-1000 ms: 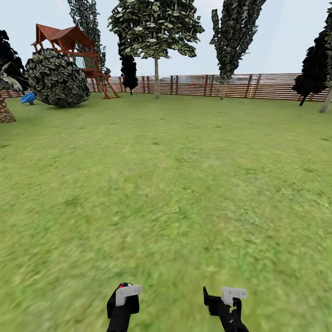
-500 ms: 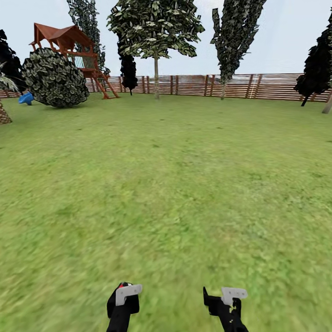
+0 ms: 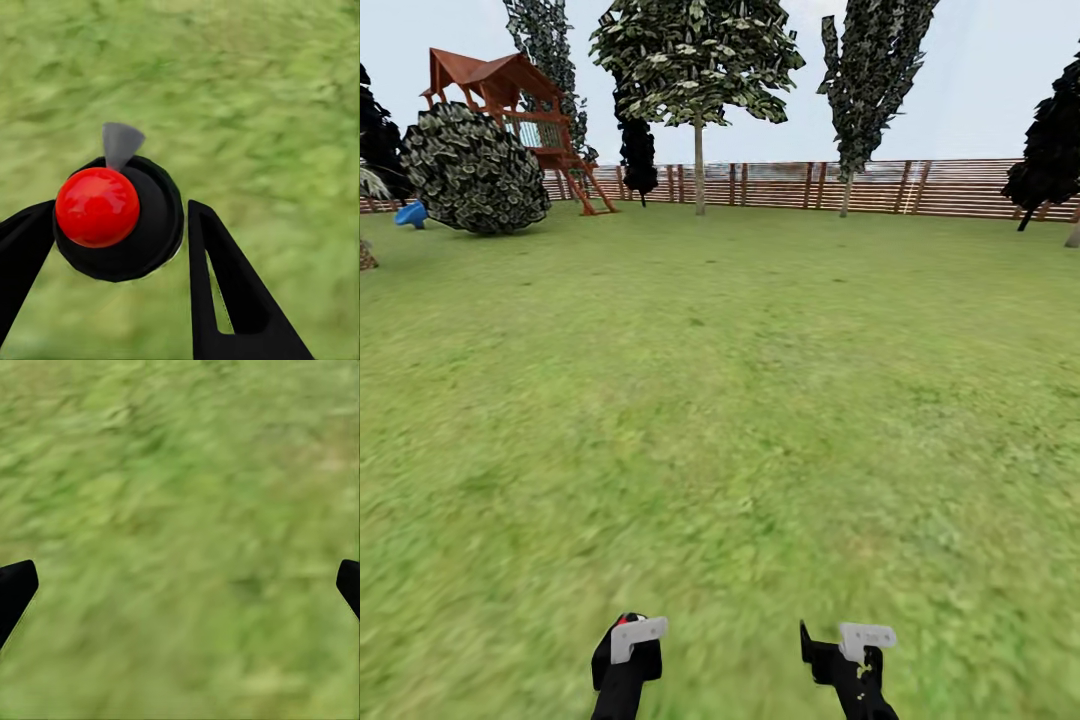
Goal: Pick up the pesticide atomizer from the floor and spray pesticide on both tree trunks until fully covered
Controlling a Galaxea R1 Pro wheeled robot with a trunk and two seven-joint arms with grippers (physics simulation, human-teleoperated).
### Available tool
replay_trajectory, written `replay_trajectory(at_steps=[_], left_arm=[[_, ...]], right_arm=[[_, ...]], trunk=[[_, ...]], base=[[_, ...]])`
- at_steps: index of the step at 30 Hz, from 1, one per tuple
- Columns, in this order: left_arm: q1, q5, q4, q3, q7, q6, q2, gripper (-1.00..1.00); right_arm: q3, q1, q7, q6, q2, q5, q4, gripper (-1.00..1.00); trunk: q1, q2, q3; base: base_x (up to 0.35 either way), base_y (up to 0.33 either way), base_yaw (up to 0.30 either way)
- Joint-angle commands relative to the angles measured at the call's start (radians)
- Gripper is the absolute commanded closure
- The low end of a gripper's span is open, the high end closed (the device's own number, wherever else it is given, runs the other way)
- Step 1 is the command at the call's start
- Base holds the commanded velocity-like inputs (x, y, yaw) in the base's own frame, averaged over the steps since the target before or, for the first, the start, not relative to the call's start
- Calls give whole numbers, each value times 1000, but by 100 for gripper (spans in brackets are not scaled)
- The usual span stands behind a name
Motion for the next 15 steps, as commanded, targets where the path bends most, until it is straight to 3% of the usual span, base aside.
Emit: replay_trajectory(at_steps=[1, 15], left_arm=[[-1, 9, -1, -5, 6, -7, 1, 100], [-1, 9, 1, -6, 6, -7, 0, 100]], right_arm=[[1, 0, -5, 7, 0, 2, -2, -100], [9, 0, -3, 7, 0, 3, 0, -100]], trunk=[[0, 0, -1], [0, 0, -1]], base=[[335, 0, 0], [335, 0, 0]])
